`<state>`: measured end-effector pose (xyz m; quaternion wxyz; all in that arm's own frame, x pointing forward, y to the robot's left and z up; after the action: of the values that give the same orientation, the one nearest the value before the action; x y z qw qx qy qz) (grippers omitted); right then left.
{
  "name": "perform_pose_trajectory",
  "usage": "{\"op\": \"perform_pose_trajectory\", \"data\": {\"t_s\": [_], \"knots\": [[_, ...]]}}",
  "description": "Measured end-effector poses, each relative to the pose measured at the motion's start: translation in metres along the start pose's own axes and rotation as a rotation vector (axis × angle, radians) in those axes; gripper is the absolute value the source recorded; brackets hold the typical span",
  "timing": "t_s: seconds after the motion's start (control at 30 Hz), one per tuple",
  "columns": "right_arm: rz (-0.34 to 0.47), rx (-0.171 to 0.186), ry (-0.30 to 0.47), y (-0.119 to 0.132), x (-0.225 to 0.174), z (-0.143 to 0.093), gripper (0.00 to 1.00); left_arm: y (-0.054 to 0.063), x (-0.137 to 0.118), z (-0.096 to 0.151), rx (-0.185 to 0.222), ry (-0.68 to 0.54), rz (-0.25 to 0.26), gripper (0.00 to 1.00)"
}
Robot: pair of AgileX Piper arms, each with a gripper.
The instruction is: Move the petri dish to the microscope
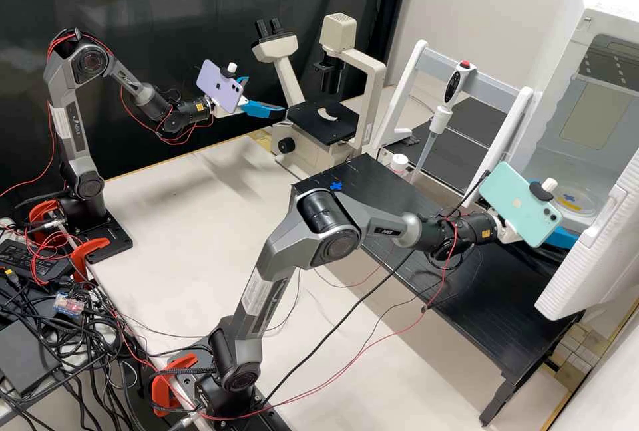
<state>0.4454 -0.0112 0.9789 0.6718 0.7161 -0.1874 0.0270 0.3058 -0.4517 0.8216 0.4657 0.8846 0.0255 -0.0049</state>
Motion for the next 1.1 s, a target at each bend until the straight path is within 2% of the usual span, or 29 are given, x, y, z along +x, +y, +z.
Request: {"op": "perform_pose_trajectory", "data": {"t_s": [0.13,0.4,0.57,1.1], "knots": [[-0.011,-0.019,-0.021,-0.007,0.017,-0.004,1.00,0.000,0.000,0.000,0.000,0.000,0.000,1.00],[-0.031,0.000,-0.050,-0.010,0.044,-0.006,1.00,0.000,0.000,0.000,0.000,0.000,0.000,1.00],[-0.041,-0.021,-0.050,-0.014,0.059,-0.010,1.00,0.000,0.000,0.000,0.000,0.000,0.000,1.00],[-0.092,-0.043,-0.029,-0.031,0.072,-0.020,1.00,0.000,0.000,0.000,0.000,0.000,0.000,1.00]]}}
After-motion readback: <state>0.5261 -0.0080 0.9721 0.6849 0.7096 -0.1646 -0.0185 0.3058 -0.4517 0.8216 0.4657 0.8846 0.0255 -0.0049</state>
